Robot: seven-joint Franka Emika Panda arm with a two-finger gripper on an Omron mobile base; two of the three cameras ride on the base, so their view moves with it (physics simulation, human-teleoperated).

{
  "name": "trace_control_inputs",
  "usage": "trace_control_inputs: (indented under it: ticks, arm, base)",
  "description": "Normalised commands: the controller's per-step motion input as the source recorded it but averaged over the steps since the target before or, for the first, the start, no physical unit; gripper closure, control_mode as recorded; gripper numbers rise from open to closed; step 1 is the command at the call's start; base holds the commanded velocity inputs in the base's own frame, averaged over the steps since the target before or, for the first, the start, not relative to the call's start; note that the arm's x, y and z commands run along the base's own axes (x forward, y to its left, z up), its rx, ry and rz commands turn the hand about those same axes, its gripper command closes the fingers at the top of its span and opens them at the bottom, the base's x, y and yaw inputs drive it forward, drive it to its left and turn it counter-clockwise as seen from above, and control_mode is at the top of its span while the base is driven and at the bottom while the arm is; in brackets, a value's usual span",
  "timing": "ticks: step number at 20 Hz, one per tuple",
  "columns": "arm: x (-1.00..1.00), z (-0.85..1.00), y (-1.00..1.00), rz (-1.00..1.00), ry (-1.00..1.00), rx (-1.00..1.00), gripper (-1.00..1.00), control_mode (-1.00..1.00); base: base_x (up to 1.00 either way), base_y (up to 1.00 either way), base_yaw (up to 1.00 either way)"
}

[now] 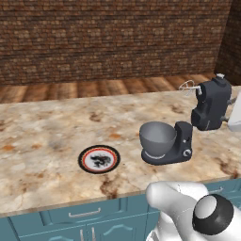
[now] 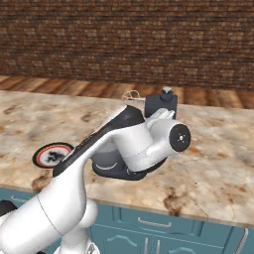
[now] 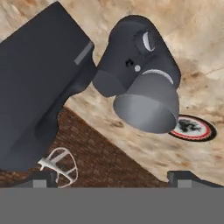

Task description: Add butter and sugar cubes to the stand mixer bowl and then turn on the stand mixer to begin making frosting.

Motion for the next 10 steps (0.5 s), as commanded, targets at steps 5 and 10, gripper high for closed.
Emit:
trace_control_inputs:
  ticks: [5, 10]
  arm:
    - [0.24, 0.0, -0.81, 0.04, -0.25, 0.0, -1.0, -1.0]
    - [0.23, 0.0, -0.89, 0.03, -0.09, 0.0, -1.0, -1.0]
  base:
    - [0.0, 0.0, 0.0]
    - [0.0, 0.0, 0.0]
